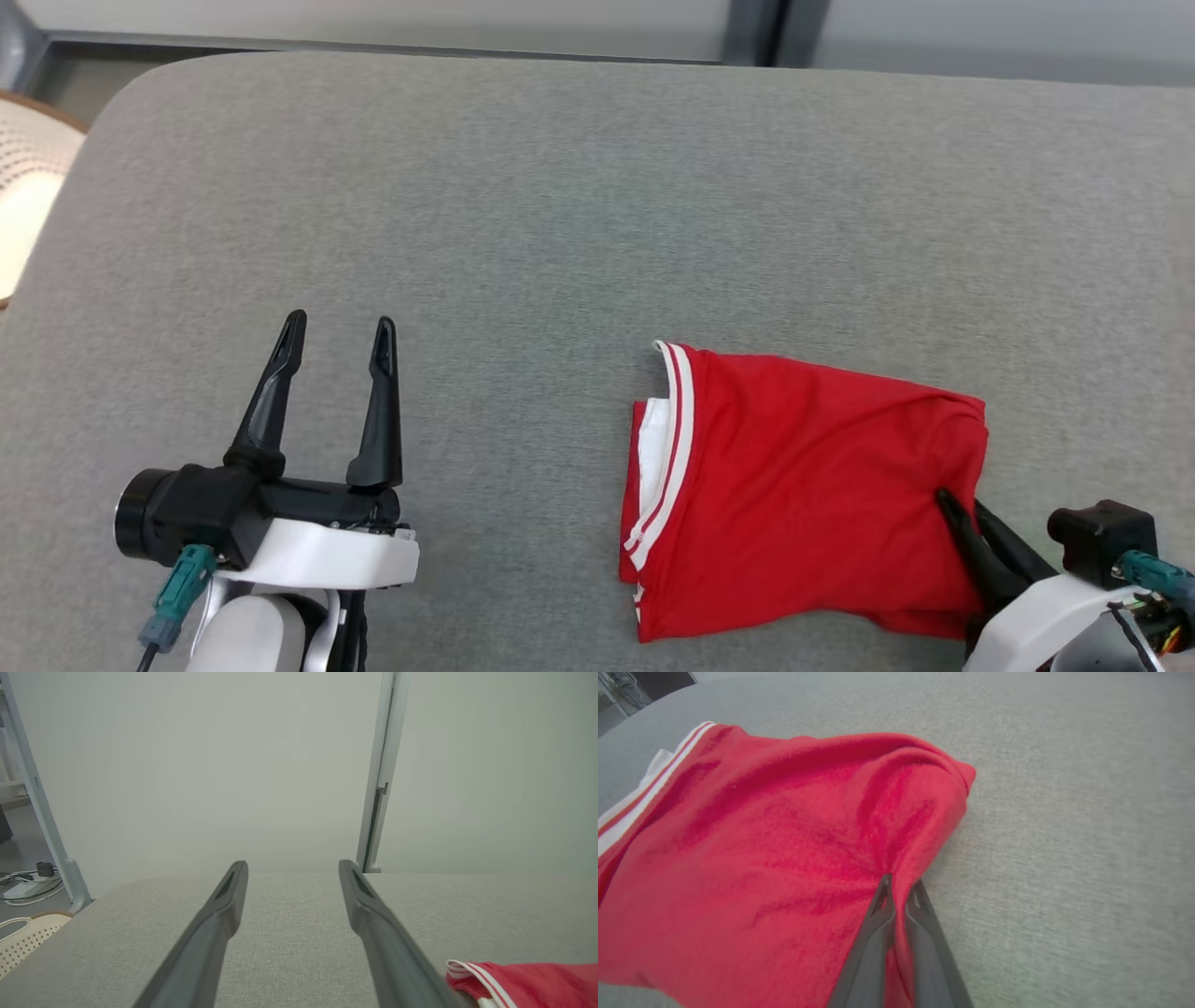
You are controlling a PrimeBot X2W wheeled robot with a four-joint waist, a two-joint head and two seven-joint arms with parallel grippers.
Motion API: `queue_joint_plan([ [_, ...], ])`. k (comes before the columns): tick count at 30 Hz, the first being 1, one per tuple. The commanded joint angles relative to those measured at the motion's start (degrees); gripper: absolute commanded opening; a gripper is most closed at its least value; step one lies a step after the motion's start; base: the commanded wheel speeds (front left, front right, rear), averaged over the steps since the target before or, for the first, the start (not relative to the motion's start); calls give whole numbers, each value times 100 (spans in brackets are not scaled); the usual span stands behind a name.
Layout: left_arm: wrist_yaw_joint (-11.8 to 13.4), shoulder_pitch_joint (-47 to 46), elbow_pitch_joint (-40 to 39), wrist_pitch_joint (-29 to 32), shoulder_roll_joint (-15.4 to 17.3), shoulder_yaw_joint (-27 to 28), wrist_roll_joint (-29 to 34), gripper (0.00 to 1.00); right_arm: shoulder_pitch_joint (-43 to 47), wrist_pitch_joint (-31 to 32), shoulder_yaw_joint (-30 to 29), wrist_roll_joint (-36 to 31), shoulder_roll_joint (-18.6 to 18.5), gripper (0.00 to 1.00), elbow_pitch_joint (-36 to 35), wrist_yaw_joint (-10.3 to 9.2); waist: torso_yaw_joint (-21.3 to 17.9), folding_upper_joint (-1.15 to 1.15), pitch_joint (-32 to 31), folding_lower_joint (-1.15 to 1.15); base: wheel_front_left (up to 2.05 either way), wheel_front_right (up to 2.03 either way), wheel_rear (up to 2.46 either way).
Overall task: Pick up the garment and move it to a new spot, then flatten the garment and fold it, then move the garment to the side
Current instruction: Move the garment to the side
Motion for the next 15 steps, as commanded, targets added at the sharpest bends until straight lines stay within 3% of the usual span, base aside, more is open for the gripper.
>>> queue_joint_plan([
  [1,10,-80,-28,-15,54,27,38,100,9,-22,-24,2,-67,0,-35,-15,-425,0,-7,0,0,0,0],
  [9,-64,-363,-205,111,205,-59,131,100,-285,-181,-101,13,-360,0,-95,-15,-1558,0,283,0,0,0,0],
  [15,-232,-839,-358,240,277,-290,262,100,-1057,-425,-116,39,-547,0,68,-14,-1900,0,763,0,0,0,0],
])
